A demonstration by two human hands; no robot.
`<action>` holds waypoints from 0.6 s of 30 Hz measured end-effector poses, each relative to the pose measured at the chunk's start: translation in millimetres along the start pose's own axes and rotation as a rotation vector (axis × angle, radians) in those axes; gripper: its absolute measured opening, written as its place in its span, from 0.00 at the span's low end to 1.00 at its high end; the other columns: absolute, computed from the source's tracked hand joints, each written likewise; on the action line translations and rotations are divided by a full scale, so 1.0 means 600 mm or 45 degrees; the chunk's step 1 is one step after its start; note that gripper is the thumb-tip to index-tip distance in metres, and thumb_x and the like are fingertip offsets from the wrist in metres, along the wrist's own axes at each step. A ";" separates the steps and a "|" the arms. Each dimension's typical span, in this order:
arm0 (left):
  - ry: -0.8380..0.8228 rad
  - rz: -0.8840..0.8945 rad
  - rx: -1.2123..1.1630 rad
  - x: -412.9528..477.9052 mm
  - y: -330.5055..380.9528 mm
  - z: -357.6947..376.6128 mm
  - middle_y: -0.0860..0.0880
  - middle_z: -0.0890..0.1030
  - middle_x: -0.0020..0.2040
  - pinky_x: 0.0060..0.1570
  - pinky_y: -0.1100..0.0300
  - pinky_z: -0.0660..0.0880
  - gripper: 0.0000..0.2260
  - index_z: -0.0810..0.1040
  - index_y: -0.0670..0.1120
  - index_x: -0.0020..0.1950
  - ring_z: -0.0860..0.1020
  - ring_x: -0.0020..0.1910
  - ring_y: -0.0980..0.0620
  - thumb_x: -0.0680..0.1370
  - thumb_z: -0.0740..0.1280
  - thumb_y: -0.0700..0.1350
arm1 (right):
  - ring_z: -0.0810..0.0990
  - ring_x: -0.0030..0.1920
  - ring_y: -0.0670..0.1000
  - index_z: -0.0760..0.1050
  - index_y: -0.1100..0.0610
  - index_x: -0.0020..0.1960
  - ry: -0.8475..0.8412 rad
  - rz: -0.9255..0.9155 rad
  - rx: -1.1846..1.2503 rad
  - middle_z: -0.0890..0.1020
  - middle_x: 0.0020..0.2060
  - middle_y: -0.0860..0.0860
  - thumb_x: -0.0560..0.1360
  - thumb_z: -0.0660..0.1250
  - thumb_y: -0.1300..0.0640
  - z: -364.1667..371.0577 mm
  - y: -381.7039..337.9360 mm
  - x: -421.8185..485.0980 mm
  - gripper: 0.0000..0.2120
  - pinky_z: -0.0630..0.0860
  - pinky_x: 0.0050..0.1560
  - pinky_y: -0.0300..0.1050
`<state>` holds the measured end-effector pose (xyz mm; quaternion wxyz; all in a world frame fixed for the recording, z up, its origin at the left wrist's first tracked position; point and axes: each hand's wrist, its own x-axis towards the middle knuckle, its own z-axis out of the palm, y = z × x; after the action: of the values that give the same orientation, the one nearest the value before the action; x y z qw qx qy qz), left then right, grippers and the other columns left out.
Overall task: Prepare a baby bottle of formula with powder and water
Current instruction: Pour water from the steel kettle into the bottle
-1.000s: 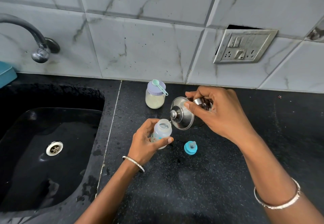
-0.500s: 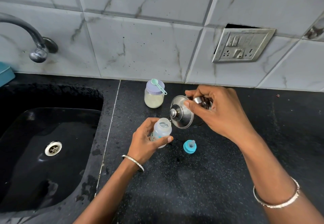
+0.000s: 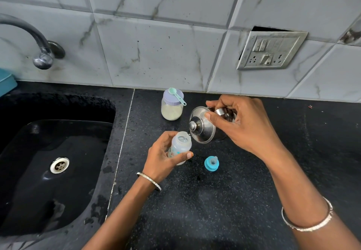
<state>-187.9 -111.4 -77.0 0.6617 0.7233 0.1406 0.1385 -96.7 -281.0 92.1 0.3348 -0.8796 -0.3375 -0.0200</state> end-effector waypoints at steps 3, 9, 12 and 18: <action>-0.001 -0.004 0.005 -0.001 0.001 0.000 0.55 0.84 0.55 0.57 0.58 0.77 0.24 0.78 0.51 0.59 0.82 0.57 0.56 0.66 0.82 0.47 | 0.82 0.57 0.38 0.79 0.57 0.42 0.008 -0.010 0.002 0.86 0.57 0.44 0.75 0.74 0.51 0.002 0.001 0.000 0.10 0.78 0.56 0.38; 0.003 -0.009 0.009 -0.001 0.003 -0.001 0.55 0.84 0.56 0.57 0.60 0.76 0.25 0.78 0.51 0.60 0.81 0.57 0.56 0.66 0.82 0.47 | 0.82 0.57 0.38 0.78 0.56 0.42 -0.001 -0.004 0.015 0.86 0.57 0.43 0.75 0.74 0.51 0.004 0.003 0.000 0.10 0.77 0.55 0.36; 0.007 -0.018 0.000 -0.001 0.006 -0.001 0.55 0.84 0.56 0.55 0.64 0.76 0.25 0.78 0.50 0.60 0.82 0.57 0.57 0.66 0.82 0.46 | 0.83 0.55 0.38 0.80 0.54 0.42 0.012 0.023 0.062 0.87 0.56 0.43 0.75 0.75 0.51 0.006 0.010 0.001 0.08 0.78 0.55 0.35; 0.025 -0.030 -0.016 -0.006 0.011 -0.005 0.57 0.84 0.56 0.51 0.70 0.76 0.24 0.78 0.51 0.60 0.82 0.56 0.59 0.66 0.82 0.47 | 0.86 0.55 0.41 0.81 0.55 0.41 0.059 0.175 0.422 0.89 0.52 0.47 0.75 0.77 0.58 0.020 0.050 0.001 0.06 0.81 0.57 0.45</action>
<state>-192.5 -110.5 -69.9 0.6664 0.7160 0.1549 0.1387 -80.1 -289.9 65.7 0.4834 -0.8326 -0.2676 0.0386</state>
